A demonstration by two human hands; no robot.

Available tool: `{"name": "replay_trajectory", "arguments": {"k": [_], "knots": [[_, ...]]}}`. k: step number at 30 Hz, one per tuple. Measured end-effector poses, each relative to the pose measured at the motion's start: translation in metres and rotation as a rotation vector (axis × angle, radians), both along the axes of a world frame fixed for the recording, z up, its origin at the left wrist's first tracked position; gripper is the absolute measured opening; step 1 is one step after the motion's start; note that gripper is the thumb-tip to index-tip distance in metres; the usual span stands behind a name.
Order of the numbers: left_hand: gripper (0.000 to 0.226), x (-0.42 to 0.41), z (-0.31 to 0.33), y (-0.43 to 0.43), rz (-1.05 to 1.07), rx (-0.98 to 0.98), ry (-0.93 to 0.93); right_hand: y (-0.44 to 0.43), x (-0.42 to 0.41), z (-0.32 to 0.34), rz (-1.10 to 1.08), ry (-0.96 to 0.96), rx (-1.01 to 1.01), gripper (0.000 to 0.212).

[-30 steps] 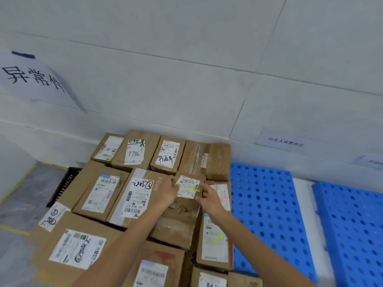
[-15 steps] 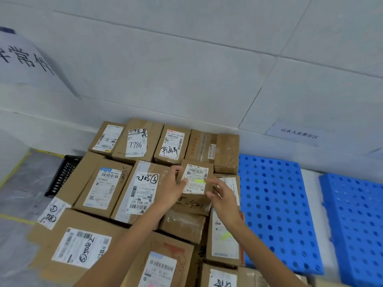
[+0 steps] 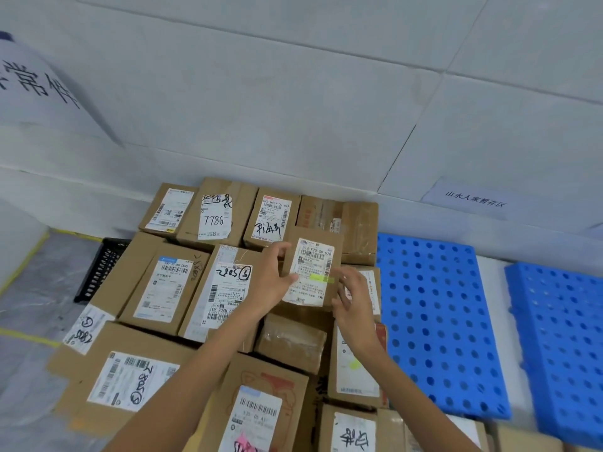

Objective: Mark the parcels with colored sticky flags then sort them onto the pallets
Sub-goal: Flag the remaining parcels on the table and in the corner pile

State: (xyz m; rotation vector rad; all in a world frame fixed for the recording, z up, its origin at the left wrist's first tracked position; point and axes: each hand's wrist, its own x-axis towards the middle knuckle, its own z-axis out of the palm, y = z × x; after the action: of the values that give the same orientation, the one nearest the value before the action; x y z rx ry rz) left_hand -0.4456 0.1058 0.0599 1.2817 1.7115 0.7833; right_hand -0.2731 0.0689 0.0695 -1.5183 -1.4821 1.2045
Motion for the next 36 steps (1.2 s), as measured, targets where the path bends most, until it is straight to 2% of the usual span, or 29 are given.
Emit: {"name": "replay_trajectory", "arguments": {"k": [3, 6, 16, 22, 27, 36], "knots": [[0.060, 0.002, -0.008, -0.013, -0.030, -0.030, 0.021, -0.009, 0.002, -0.017, 0.052, -0.126, -0.016, 0.066], [0.059, 0.000, -0.013, -0.026, -0.057, -0.003, 0.095, -0.029, 0.001, -0.024, 0.102, -0.202, -0.003, 0.064], [0.052, 0.000, -0.012, -0.026, -0.102, 0.009, 0.193, -0.025, -0.006, -0.018, 0.093, -0.228, -0.105, 0.051], [0.037, 0.005, -0.004, -0.022, -0.082, 0.006, 0.310, -0.019, -0.009, -0.014, 0.124, -0.319, -0.129, 0.046], [0.023, 0.005, -0.006, -0.021, -0.099, 0.013, 0.351, -0.018, -0.011, -0.011, 0.112, -0.304, -0.160, 0.043], [0.021, 0.003, -0.011, -0.021, -0.114, -0.039, 0.387, -0.010, -0.016, -0.011, 0.196, -0.331, -0.234, 0.040]]}}
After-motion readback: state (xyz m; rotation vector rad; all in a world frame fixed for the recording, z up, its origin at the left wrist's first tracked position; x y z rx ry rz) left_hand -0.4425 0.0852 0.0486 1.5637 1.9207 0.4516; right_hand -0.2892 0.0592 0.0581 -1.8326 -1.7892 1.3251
